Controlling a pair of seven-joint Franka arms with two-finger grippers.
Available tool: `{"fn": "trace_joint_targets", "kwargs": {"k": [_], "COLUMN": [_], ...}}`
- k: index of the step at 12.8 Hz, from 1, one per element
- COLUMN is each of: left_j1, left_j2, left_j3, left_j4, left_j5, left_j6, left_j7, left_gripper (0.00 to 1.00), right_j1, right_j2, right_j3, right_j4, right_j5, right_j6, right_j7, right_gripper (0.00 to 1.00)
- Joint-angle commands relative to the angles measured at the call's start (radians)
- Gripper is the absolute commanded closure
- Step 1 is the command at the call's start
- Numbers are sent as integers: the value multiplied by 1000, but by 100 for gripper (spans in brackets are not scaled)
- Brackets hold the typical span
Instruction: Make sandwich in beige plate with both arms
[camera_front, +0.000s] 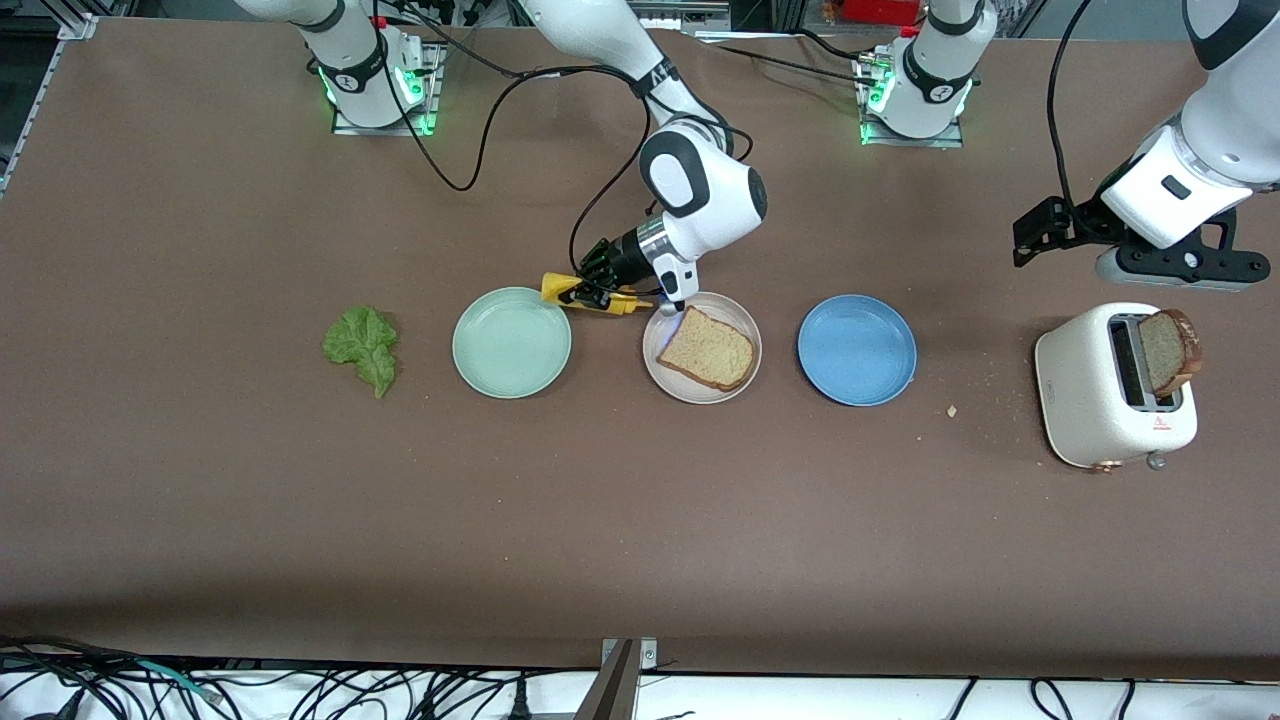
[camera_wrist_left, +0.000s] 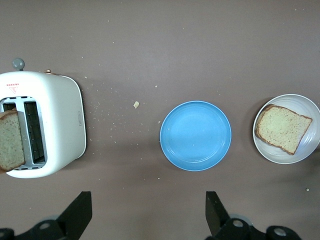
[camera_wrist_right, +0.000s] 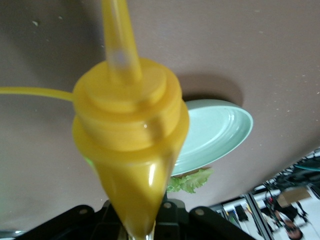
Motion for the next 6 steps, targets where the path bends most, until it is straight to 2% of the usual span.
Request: {"fn": "trace_joint_targets", "kwargs": {"k": [1,2,4,5,6], "left_j1": [-2,-2,-2,-2,-2], "left_j2": [6,6,6,6,6], "left_j3": [6,6,6,6,6], "left_j4": [22,22,22,22,22], "left_j5": [-20,-21,-21,-20,-20], "left_j6": [-20,-20,-20,-20,-20], "left_j7": [12,13,13,13,13], "left_gripper": [0,0,0,0,0], "right_j1": [-193,-269,-402,-509,-630], "right_j2": [-283,-366,-509,-563,-597], "right_j3": [173,232,302,364,453], "right_j4": [-144,-209,-329,-367,-383], "right_j5": [-7,-2,42,86,94], "right_j6": [75,141,238,250,255], "right_j7": [-51,-74,-176,-253,-319], "right_gripper": [100,100,100,100,100]}}
